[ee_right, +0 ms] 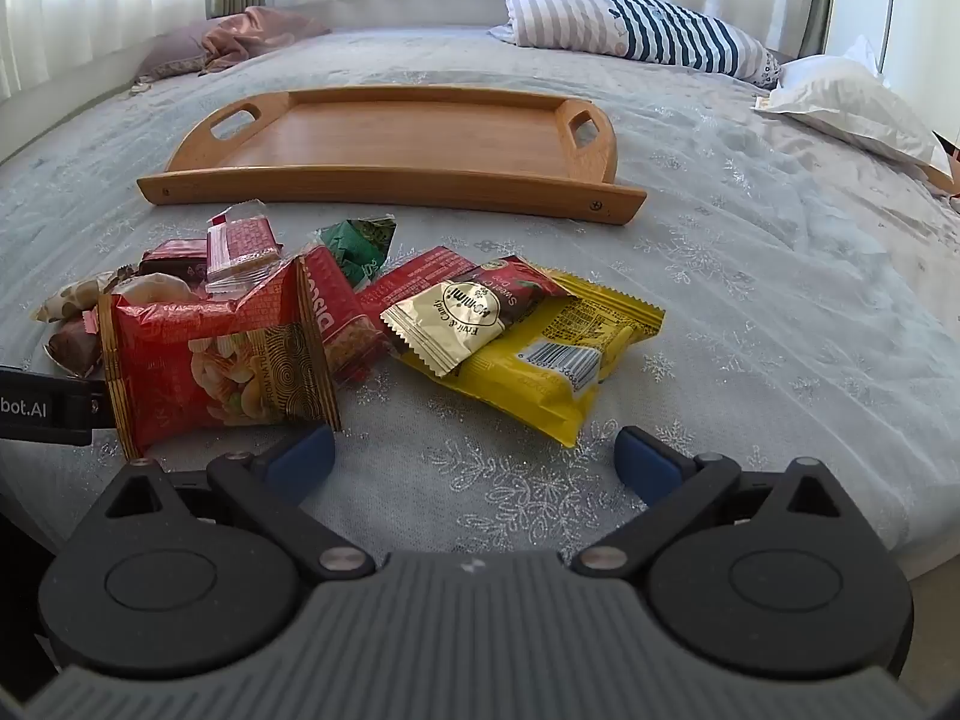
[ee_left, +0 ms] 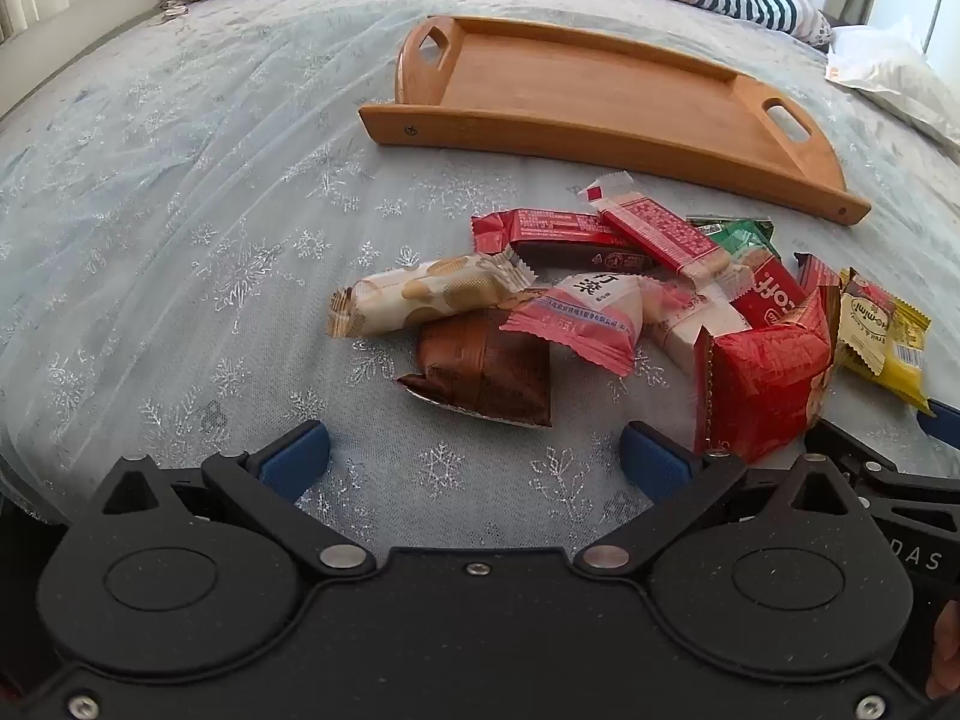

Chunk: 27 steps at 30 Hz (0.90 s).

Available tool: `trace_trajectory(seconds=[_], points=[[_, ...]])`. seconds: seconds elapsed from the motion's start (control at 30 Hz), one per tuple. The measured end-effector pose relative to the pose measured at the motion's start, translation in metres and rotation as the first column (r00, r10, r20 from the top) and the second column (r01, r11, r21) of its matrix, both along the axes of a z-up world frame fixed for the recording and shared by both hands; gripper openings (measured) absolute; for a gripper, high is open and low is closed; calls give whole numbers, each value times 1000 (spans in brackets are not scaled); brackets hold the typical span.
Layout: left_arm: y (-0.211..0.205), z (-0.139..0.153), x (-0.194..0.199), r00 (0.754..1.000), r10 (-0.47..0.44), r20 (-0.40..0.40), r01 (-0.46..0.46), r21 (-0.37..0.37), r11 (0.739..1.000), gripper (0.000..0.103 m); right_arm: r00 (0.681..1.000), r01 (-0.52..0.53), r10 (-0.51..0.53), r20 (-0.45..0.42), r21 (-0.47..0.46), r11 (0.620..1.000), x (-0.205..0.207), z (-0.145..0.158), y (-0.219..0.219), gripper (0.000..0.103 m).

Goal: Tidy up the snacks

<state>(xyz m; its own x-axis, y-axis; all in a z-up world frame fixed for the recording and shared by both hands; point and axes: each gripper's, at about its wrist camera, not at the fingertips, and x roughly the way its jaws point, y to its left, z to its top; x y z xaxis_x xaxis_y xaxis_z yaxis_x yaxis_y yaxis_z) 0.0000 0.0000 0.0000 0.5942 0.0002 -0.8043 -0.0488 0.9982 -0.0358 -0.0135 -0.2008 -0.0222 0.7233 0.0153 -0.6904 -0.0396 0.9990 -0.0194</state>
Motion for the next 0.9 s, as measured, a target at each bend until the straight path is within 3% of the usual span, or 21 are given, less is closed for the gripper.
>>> trace_trajectory(seconds=[0.9], points=[[0,0,-1,1000,-3,0,3,-3,1000,103,1000,3,-3,3,-2,1000,-1,0,0,103]])
